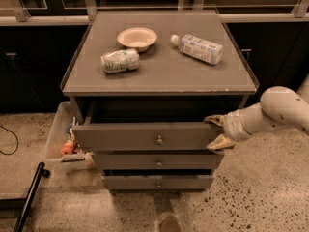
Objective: Open top drawer
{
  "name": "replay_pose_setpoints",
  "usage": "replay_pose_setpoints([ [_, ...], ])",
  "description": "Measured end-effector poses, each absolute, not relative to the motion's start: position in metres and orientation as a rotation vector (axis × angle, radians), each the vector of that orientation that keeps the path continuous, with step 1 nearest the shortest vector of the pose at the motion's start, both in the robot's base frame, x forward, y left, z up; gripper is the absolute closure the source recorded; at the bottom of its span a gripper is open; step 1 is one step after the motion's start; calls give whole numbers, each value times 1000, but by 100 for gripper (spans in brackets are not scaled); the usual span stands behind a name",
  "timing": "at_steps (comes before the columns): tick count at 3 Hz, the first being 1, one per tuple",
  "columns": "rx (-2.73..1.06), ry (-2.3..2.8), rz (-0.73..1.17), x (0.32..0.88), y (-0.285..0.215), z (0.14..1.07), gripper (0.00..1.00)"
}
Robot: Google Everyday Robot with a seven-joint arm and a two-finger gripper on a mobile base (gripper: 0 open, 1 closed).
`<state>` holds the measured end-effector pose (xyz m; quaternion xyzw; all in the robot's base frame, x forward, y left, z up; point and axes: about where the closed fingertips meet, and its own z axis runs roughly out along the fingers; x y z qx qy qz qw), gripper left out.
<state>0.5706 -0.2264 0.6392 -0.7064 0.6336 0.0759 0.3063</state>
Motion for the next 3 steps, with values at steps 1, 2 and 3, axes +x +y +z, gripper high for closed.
replay_pose_setpoints([
  [1,-1877,1676,206,543,-227,646,75],
  [2,-1878,1679,220,518,-229,648,97],
  [3,-1877,1681,221,517,-229,647,0],
])
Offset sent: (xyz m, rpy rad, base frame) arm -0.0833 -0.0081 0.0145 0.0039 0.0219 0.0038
